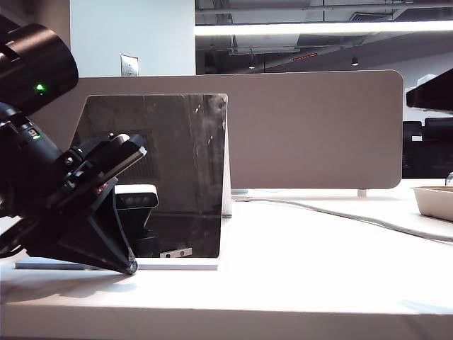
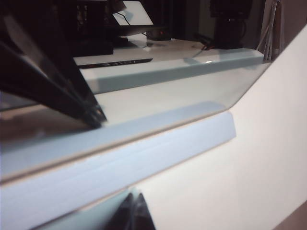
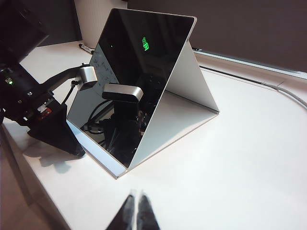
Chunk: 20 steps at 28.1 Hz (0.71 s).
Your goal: Push the base of the mirror on the table to move it forward for a short distance.
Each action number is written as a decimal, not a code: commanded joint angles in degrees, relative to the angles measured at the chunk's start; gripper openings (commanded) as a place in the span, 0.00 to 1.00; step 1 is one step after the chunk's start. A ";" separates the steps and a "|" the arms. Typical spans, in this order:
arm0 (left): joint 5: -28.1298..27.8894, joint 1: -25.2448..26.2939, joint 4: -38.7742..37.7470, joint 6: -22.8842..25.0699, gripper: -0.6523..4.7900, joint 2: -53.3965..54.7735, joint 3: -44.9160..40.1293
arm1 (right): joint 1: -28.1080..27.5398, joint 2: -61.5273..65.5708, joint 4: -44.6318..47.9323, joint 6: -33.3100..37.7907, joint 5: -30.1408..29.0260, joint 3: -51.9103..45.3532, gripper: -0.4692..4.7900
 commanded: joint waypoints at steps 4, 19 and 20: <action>-0.76 -0.04 3.30 -1.11 0.12 1.09 0.13 | -0.02 0.02 0.96 -0.11 0.04 0.04 0.13; -0.70 0.00 7.45 -2.47 0.12 4.28 0.22 | -0.02 0.02 0.96 -0.11 0.04 0.04 0.13; -0.74 0.00 7.67 -2.56 0.12 4.31 0.26 | -0.02 0.02 0.96 -0.11 0.04 0.04 0.13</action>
